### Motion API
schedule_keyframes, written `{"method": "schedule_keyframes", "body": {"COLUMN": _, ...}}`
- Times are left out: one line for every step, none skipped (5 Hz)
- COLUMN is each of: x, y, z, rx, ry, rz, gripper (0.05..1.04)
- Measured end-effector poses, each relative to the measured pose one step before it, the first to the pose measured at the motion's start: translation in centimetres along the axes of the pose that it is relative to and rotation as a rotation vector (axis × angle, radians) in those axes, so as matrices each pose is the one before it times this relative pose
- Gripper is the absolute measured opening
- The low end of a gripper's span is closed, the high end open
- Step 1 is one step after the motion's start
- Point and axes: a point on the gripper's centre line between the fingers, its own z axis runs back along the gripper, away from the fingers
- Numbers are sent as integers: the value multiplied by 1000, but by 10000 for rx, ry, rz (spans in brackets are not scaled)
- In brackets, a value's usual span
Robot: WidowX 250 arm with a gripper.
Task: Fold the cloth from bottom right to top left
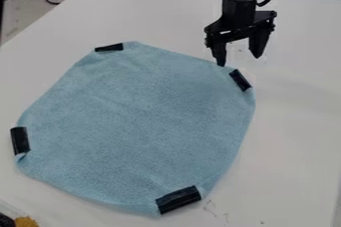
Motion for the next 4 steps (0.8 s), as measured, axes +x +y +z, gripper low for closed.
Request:
{"method": "schedule_keyframes", "body": {"x": -715, "y": 735, "z": -1942, "rx": 409, "ry": 347, "rz": 27, "gripper": 1001}}
{"method": "schedule_keyframes", "body": {"x": -937, "y": 2082, "z": 217, "rx": 524, "ry": -33, "rz": 440, "gripper": 1001}}
{"method": "schedule_keyframes", "body": {"x": -1154, "y": 2089, "z": 2213, "rx": -12, "ry": -213, "rz": 703, "gripper": 1001}}
{"method": "schedule_keyframes", "body": {"x": -2329, "y": 2558, "z": 2275, "rx": 384, "ry": 99, "rz": 907, "gripper": 1001}}
